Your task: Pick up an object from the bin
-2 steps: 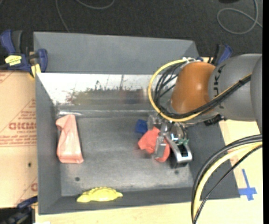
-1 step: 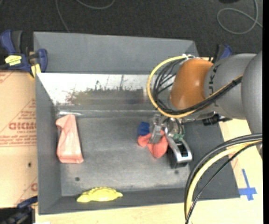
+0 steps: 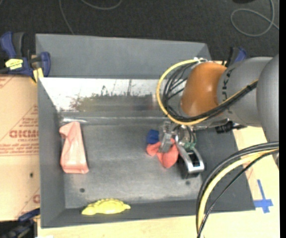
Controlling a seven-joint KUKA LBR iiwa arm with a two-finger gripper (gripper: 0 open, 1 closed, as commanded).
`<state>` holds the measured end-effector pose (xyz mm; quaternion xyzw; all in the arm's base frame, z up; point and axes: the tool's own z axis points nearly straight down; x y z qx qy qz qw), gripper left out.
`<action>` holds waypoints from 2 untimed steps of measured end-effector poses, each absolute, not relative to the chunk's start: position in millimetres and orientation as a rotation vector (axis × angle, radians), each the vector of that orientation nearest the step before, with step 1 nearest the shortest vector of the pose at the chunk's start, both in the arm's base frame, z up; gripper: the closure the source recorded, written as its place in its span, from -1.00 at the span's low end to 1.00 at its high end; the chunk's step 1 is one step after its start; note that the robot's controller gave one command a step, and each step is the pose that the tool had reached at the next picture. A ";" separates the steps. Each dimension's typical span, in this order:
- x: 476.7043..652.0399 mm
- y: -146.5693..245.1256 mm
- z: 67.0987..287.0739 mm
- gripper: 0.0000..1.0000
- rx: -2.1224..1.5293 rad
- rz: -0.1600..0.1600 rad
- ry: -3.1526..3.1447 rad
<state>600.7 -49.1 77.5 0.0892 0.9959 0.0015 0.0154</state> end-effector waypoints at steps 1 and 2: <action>607.5 -50.9 199.3 1.00 0.193 0.000 3.100; 607.4 -51.0 199.2 1.00 0.193 0.000 3.100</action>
Offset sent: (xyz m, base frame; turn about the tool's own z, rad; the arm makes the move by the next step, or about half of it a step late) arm 0.0000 0.0000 0.0000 0.0000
